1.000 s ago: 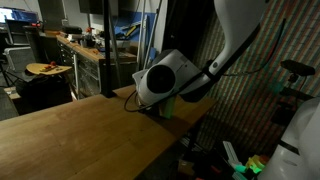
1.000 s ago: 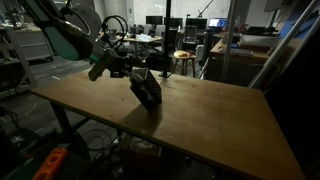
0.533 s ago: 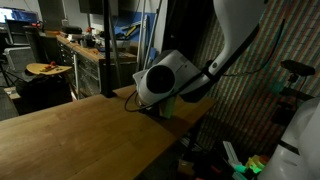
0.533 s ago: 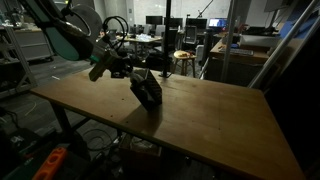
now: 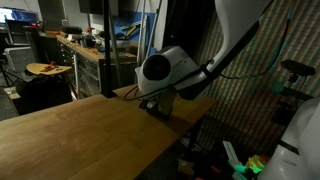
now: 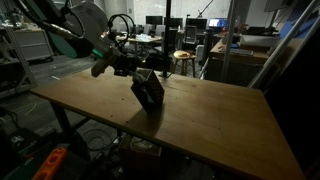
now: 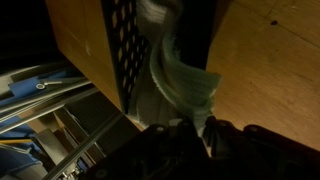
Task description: Put the towel on the table into the box
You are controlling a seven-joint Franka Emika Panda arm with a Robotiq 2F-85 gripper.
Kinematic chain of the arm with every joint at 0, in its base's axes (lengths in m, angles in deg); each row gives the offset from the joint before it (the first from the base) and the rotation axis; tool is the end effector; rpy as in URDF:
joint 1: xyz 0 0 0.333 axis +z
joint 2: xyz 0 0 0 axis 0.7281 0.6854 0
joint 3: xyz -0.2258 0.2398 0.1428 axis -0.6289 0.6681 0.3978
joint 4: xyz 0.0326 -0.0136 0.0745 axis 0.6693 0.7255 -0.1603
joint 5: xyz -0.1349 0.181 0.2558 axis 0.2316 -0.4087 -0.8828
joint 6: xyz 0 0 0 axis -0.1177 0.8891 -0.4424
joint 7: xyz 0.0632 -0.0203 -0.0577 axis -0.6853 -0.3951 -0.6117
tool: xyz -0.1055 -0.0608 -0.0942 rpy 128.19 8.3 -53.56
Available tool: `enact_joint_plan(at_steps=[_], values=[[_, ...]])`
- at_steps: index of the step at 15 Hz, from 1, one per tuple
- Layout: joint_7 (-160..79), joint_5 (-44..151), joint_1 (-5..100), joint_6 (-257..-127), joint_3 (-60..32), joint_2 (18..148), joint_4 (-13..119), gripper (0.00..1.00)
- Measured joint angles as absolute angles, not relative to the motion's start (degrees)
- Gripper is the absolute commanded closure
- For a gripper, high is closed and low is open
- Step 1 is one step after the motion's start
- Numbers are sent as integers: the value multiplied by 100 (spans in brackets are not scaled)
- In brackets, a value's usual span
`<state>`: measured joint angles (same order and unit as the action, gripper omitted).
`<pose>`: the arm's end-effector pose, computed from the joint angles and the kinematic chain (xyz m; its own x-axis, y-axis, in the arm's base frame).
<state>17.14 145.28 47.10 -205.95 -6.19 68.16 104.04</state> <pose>0.4490 0.0289 0.3189 0.7987 0.5272 0.2900 0.2206 -0.7050 0.6740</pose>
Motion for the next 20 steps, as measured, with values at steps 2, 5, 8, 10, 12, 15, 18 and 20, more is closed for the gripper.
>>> enact_joint_plan(at_steps=[2,5,8,10,12,15,18,20], values=[[1477,14185,4686,-20662,-702,6786,10357,96],[1086,13618,4655,-20781,-821,6758,10289,96],[660,12979,4586,-20943,-905,6731,10212,96],[277,12433,4508,-21128,-958,6712,10162,95],[-274,11678,4419,-21423,-1031,6708,10125,95],[-1312,10227,4338,-21904,-1131,6717,10115,95],[-2261,8803,4354,-22129,-1116,6726,10114,95],[-2779,8040,4375,-22138,-1062,6727,10113,95]])
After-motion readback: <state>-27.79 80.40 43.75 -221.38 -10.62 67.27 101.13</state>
